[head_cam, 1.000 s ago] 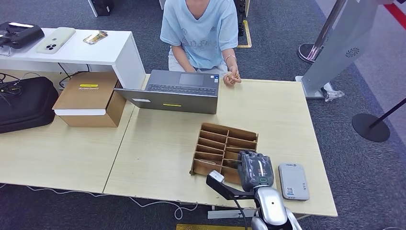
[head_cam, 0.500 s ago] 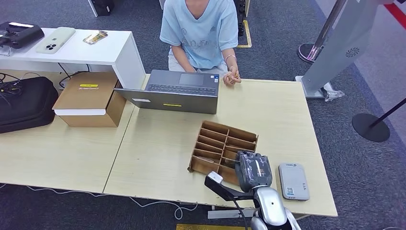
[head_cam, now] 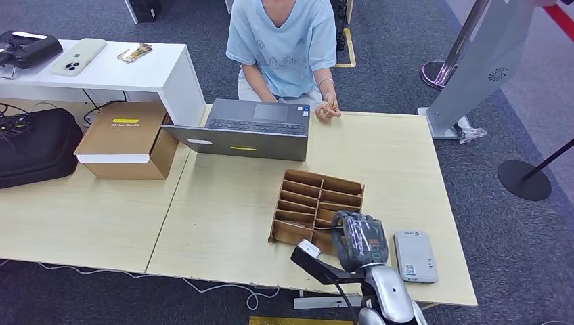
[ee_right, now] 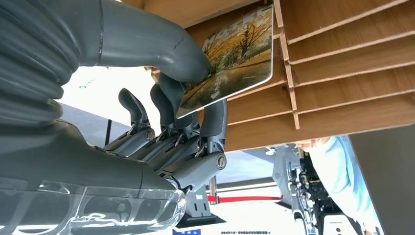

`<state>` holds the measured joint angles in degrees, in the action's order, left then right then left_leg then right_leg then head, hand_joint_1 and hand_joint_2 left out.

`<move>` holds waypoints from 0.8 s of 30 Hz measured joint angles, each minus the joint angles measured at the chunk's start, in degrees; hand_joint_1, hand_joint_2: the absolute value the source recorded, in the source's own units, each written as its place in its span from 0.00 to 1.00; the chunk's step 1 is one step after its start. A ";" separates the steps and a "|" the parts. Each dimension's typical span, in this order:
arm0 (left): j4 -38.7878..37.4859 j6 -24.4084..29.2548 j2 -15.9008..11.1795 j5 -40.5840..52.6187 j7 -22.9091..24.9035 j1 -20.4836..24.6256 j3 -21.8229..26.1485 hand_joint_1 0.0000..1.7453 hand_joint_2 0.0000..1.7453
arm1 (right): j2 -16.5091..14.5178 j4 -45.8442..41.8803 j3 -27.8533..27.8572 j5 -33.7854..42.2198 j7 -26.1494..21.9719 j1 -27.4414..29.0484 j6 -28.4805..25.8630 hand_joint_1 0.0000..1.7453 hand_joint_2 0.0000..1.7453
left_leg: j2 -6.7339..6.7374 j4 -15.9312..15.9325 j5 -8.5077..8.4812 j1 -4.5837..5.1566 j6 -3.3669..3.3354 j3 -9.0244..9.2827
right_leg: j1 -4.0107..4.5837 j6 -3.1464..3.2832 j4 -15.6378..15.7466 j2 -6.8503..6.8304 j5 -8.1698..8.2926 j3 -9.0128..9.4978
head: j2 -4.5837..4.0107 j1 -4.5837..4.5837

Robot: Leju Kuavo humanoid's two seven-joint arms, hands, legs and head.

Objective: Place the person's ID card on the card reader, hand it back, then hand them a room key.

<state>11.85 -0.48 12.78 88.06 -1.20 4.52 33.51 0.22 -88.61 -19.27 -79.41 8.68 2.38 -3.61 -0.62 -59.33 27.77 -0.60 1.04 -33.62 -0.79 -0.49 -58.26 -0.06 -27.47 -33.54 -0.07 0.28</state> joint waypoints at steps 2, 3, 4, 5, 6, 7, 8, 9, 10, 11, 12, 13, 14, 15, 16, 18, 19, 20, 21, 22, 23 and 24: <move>0.00 0.00 0.01 0.00 0.00 0.00 -0.18 0.00 0.00 | 0.00 -0.74 0.18 0.44 -0.25 0.40 0.01 0.90 1.00 | 0.00 0.00 0.00 0.00 0.00 0.00 | 0.00 0.00 0.00 0.00 0.00 0.00 | 0.00 0.00; 0.00 0.00 0.02 0.01 0.00 -0.01 -0.25 0.00 0.00 | 0.00 -1.09 0.25 0.65 -0.41 0.58 -0.01 0.92 1.00 | 0.00 0.00 0.00 0.00 0.00 0.00 | 0.00 0.00 0.00 0.00 0.00 0.00 | 0.00 0.00; 0.00 0.00 0.02 0.01 0.00 -0.01 -0.30 0.00 0.00 | -0.01 -1.48 0.34 0.78 -0.63 0.75 -0.05 0.94 1.00 | 0.00 0.00 0.00 0.00 0.00 0.00 | 0.00 0.00 0.00 0.00 0.00 0.00 | 0.00 0.00; 0.00 0.00 0.03 0.02 0.00 -0.01 -0.31 0.00 0.00 | -0.02 -1.88 0.43 0.86 -0.86 0.92 -0.16 0.95 1.00 | 0.00 0.00 0.00 0.00 0.00 0.00 | 0.00 0.00 0.00 0.00 0.00 0.00 | 0.00 -0.01; 0.00 0.00 0.03 0.02 0.00 -0.01 -0.33 0.00 0.00 | -0.03 -2.35 0.55 1.00 -1.15 1.05 -0.37 0.97 1.00 | 0.00 0.00 0.00 0.00 0.00 0.00 | 0.00 0.00 0.00 0.00 0.00 0.00 | 0.00 -0.01; 0.00 0.00 0.04 0.02 0.00 -0.01 -0.36 0.00 0.00 | -0.04 -2.85 0.67 1.19 -1.48 1.16 -0.64 0.98 1.00 | 0.00 0.00 0.00 0.00 0.00 0.00 | 0.00 0.00 0.00 0.00 0.00 0.00 | 0.00 -0.01; 0.00 0.00 0.04 0.02 0.00 -0.01 -0.38 0.00 0.00 | -0.04 -3.36 0.79 1.42 -1.82 1.22 -1.00 0.99 1.00 | 0.00 0.00 0.00 0.00 0.00 0.00 | 0.00 0.00 0.00 0.00 0.00 0.00 | 0.00 -0.01; 0.00 0.00 0.05 0.02 0.00 0.00 -0.40 0.00 0.00 | -0.04 -3.90 0.91 1.64 -2.20 1.25 -1.40 0.99 1.00 | 0.00 0.00 0.00 0.00 0.00 0.00 | 0.00 0.00 0.00 0.00 0.00 0.00 | 0.00 0.00; 0.00 0.00 0.05 0.03 0.00 -0.01 -0.44 0.00 0.00 | -0.04 -4.50 1.02 1.85 -2.66 1.27 -1.85 1.00 1.00 | 0.00 0.00 0.00 0.00 0.00 0.00 | 0.00 0.00 0.00 0.00 0.00 0.00 | 0.00 0.00; 0.00 -0.01 0.05 0.03 0.00 -0.01 -0.48 0.00 0.00 | -0.04 -5.20 1.13 2.14 -3.21 1.26 -2.40 1.00 1.00 | 0.00 0.00 0.00 0.00 0.00 0.00 | 0.00 0.00 0.00 0.00 0.00 0.00 | 0.00 0.00; 0.00 -0.03 0.05 0.04 0.00 0.00 -0.55 0.00 0.00 | -0.04 -5.96 1.24 2.38 -3.81 1.22 -2.98 1.00 1.00 | 0.00 0.00 0.00 0.00 0.00 0.00 | 0.00 0.00 0.00 0.00 0.00 0.00 | 0.00 0.00; 0.00 -0.05 0.05 0.04 0.00 0.00 -0.63 0.00 0.00 | -0.04 -6.76 1.33 2.64 -4.47 1.13 -3.61 1.00 1.00 | 0.00 0.00 0.00 0.00 0.00 0.00 | 0.00 0.00 0.00 0.00 0.00 0.00 | 0.00 0.00; 0.00 -0.08 0.05 0.04 0.00 0.00 -0.72 0.00 0.00 | -0.04 -7.54 1.41 2.91 -5.14 0.96 -4.29 1.00 1.00 | 0.00 0.00 0.00 0.00 0.00 0.00 | 0.00 0.00 0.00 0.00 0.00 0.00 | 0.00 0.00; 0.00 -0.09 0.05 0.04 -0.01 0.00 -0.81 0.00 0.00 | -0.04 -8.21 1.48 3.11 -5.74 0.71 -4.90 1.00 1.00 | 0.00 0.00 0.00 0.00 0.00 0.00 | 0.00 0.00 0.00 0.00 0.00 0.00 | 0.00 0.00; 0.00 -0.11 0.05 0.04 -0.01 0.01 -0.89 0.00 0.00 | -0.04 -8.81 1.52 3.42 -6.41 0.34 -5.51 1.00 1.00 | 0.01 0.00 0.00 0.00 0.00 0.00 | 0.00 0.00 0.00 0.00 0.00 0.00 | 0.00 0.00; 0.00 -0.15 0.05 0.05 -0.06 0.02 -1.14 0.00 0.00 | -0.04 -9.73 1.55 4.31 -7.80 -0.79 -6.78 1.00 1.00 | 0.01 0.00 0.00 0.00 0.00 0.00 | 0.00 0.00 0.00 0.01 0.01 0.01 | 0.00 0.00; 0.00 -0.18 0.05 0.05 -0.10 0.03 -1.29 0.00 0.00 | -0.04 -10.05 1.55 4.81 -8.48 -1.54 -7.42 1.00 1.00 | 0.01 0.00 -0.01 0.00 0.00 0.00 | 0.00 0.00 0.00 0.01 0.01 0.01 | 0.00 0.00; 0.00 -0.20 0.05 0.05 -0.14 0.04 -1.46 0.00 0.00 | -0.03 -10.26 1.55 5.35 -9.13 -2.40 -8.08 1.00 1.00 | 0.01 0.00 -0.01 0.00 0.00 0.00 | 0.00 0.00 -0.01 0.01 0.01 0.01 | 0.00 0.00; 0.00 -0.25 0.05 0.04 -0.16 0.05 -1.62 0.00 0.00 | -0.02 -10.37 1.52 5.87 -9.67 -3.34 -8.68 1.00 1.00 | 0.01 0.00 -0.01 0.00 0.00 0.01 | 0.00 -0.01 -0.01 0.01 0.02 0.01 | 0.00 0.00; 0.00 -0.29 0.05 0.04 -0.18 0.07 -1.77 0.00 0.00 | 0.01 -10.43 1.46 6.34 -10.15 -4.42 -9.20 1.00 1.00 | 0.01 0.00 -0.02 0.00 -0.01 0.01 | 0.00 -0.01 -0.01 0.01 0.03 0.01 | 0.00 0.00; 0.00 -0.35 0.05 0.05 -0.19 0.09 -1.92 0.00 0.00 | 0.03 -10.44 1.35 6.72 -10.58 -5.60 -9.59 1.00 1.00 | 0.02 0.00 -0.02 0.00 -0.01 0.01 | 0.00 -0.01 -0.01 0.01 0.03 0.01 | 0.00 0.00; 0.00 -0.42 0.05 0.05 -0.19 0.12 -2.05 0.00 0.00 | 0.05 -10.43 1.17 6.96 -10.91 -6.93 -9.80 1.00 1.00 | 0.02 0.00 -0.03 0.00 -0.02 0.01 | 0.00 -0.01 -0.01 0.02 0.04 0.02 | 0.00 0.00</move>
<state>11.85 -0.90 12.83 88.12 -1.39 4.64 31.46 0.27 -99.04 -18.10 -72.45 -2.23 -4.55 -13.41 -0.60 -59.33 27.73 -0.60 1.02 -33.62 -0.80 -0.50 -58.27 -0.05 -27.42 -33.52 -0.07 0.28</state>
